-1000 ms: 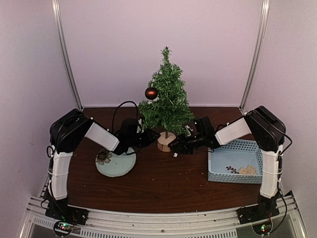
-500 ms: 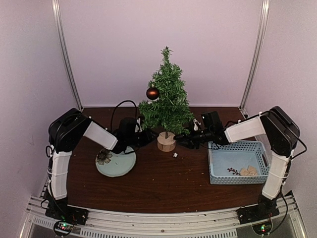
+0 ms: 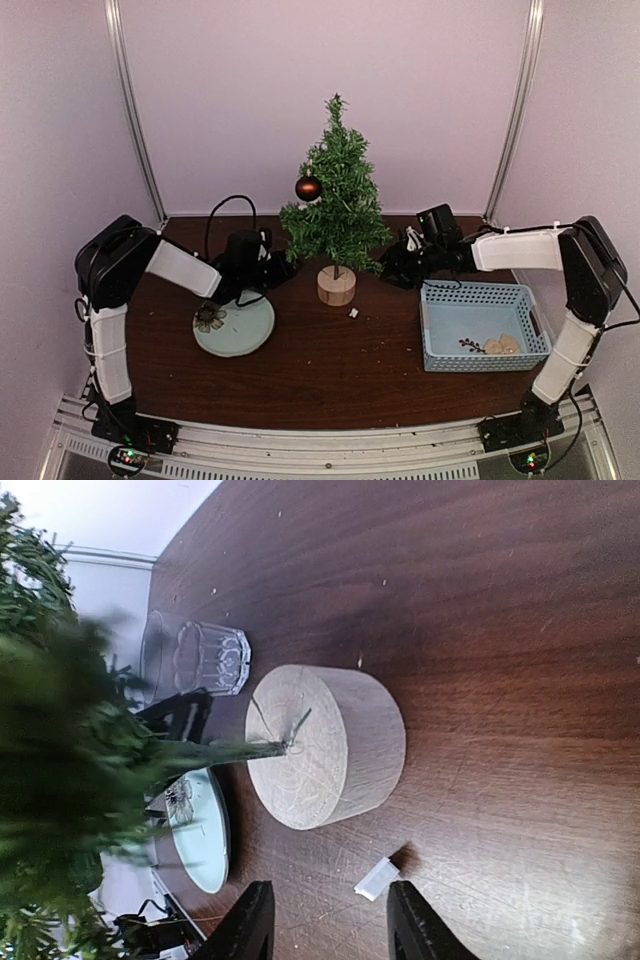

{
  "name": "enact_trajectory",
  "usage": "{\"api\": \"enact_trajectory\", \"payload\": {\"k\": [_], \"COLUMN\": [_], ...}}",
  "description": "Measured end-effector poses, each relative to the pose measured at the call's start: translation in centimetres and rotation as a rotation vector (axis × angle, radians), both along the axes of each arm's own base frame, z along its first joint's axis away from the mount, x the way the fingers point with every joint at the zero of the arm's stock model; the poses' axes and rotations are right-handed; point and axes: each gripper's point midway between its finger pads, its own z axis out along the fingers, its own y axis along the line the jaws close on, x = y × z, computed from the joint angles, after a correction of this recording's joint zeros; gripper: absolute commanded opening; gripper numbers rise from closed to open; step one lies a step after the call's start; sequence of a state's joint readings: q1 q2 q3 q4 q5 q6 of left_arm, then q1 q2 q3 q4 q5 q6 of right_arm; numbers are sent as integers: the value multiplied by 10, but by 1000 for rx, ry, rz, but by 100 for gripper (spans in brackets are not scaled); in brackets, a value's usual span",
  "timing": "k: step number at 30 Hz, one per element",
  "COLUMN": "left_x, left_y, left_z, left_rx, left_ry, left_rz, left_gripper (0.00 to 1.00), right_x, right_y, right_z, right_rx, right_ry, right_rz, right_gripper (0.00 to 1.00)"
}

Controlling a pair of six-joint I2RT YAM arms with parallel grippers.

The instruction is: Decorate the small christmas tree

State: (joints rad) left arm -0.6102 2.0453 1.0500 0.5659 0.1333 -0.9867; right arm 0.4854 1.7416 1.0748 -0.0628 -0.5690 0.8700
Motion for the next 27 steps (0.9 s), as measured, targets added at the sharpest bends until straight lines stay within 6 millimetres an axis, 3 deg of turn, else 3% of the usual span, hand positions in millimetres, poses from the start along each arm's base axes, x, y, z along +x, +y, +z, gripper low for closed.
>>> {"api": "enact_trajectory", "payload": {"k": [9, 13, 17, 24, 27], "left_x": [2, -4, -17, -60, -70], "left_y": [18, 21, 12, -39, -51], "left_z": [66, 80, 69, 45, 28], "left_rx": [40, 36, 48, 38, 32], "left_ry": [-125, -152, -131, -91, -57], "left_rz": [59, 59, 27, -67, -73], "left_gripper": [46, 46, 46, 46, 46], "right_x": [-2, 1, 6, 9, 8], "right_y": [-35, -54, -65, -73, -72], "right_z": [30, 45, 48, 48, 48], "right_rx": [-77, -85, -87, -83, -78], "right_ry": [-47, -80, -93, -88, -86], "right_rz": [-14, -35, -49, -53, -49], "right_gripper": [42, 42, 42, 42, 42]}}
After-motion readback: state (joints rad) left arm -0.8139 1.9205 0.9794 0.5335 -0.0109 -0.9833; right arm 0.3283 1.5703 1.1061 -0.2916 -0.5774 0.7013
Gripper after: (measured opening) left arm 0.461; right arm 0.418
